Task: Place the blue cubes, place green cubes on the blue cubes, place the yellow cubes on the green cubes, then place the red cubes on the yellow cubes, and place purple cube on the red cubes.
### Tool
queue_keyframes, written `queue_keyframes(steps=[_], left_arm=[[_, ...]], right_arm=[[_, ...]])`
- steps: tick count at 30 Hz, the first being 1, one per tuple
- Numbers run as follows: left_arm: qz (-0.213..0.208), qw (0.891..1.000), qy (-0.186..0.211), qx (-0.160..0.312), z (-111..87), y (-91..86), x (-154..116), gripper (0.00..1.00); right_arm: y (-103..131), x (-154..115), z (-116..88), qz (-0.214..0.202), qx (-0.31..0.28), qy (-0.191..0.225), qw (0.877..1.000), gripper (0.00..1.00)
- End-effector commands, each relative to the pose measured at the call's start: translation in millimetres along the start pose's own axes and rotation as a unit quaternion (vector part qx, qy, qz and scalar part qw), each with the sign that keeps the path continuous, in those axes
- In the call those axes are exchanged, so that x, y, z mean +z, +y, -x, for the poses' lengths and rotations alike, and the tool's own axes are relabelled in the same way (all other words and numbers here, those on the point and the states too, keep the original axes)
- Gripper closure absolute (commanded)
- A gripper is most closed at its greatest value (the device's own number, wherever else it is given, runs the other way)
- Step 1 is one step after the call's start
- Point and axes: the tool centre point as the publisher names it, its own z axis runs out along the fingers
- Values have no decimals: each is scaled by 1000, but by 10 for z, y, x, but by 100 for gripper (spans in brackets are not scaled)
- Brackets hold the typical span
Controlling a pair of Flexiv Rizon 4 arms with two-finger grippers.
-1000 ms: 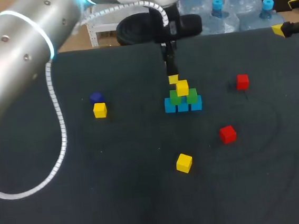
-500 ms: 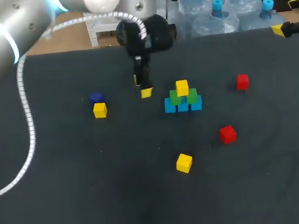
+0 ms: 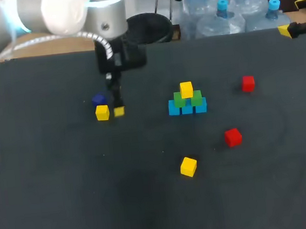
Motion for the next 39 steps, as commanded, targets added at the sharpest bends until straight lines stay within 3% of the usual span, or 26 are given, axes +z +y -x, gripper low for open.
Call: queue_keyframes(steps=[1, 4, 9, 14, 17, 19, 25, 28, 34, 39], left_arm=[[45, 997, -61, 17, -231, -186, 169, 15], [44, 997, -57, 22, -306, -221, 240, 12], [61, 996, -53, 29, -364, -152, 303, 23], [75, 995, -54, 31, -366, -84, 270, 25], [78, 995, -55, 32, -344, -44, 284, 4], [78, 995, -54, 35, -315, -9, 287, 1], [67, 996, -49, 27, -281, 115, 364, 0], [67, 997, -39, 29, -289, 160, 402, 9], [83, 995, -38, 31, -293, 242, 358, 0], [87, 995, -37, 34, -301, 292, 347, 0]], right_arm=[[1, 2, -1, 0, 0, 0, 1000, 0], [1, 2, -1, 0, 0, 0, 1000, 0], [1, 2, -1, 0, 0, 0, 1000, 0], [1, 2, -1, 0, 0, 0, 1000, 0], [1, 2, -1, 0, 0, 0, 1000, 0], [1, 2, -1, 0, 0, 0, 1000, 0], [1, 2, -1, 0, 0, 0, 1000, 0], [1, 2, -1, 0, 0, 0, 1000, 0], [1, 2, -1, 0, 0, 0, 1000, 0], [1, 2, -1, 0, 0, 0, 1000, 0]])
